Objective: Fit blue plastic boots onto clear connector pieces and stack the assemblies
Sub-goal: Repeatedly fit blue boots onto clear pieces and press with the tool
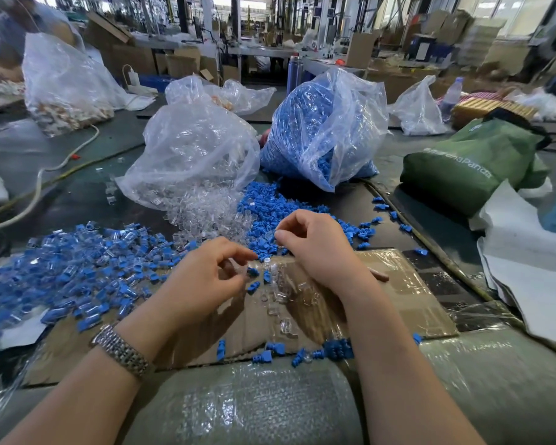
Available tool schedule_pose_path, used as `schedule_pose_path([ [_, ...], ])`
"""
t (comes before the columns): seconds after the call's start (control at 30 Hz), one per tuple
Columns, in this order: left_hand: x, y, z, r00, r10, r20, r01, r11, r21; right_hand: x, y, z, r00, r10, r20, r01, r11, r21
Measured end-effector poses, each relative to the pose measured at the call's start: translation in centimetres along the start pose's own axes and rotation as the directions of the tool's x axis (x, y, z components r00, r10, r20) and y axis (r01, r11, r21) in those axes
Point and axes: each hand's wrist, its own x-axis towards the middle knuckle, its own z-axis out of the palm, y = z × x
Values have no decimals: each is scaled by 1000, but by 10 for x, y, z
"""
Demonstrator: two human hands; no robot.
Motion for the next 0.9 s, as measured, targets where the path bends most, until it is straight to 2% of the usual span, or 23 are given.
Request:
schedule_pose_path([
  [0.13, 5, -3, 8, 999, 42, 15, -45, 978, 205, 0, -1, 2, 1000, -7, 13, 7, 999, -33],
  [0.23, 8, -3, 13, 998, 70, 5, -68, 956, 284, -1, -1, 2, 1000, -12, 11, 12, 999, -30],
  [0.33, 9, -3, 14, 998, 68, -14, -61, 955, 290, -1, -1, 3, 1000, -8, 13, 9, 1000, -28],
  [0.47, 8, -5, 9, 999, 45, -20, -40, 981, 192, 0, -2, 3, 1000, -10, 25, 11, 999, -30],
  [0.67, 6, -8, 1, 1000, -12, 12, 9, 973, 232, -3, -2, 3, 999, -6, 39, 7, 1000, -29],
  [0.77, 4, -7, -3, 994, -15, -105, 28, 991, 127, -3, -3, 1, 998, -10, 57, 7, 999, 49],
  [0.9, 0, 3, -4, 986, -77, -150, 37, 967, -253, -7, -7, -2, 985, -75, 157, 26, 955, 297],
])
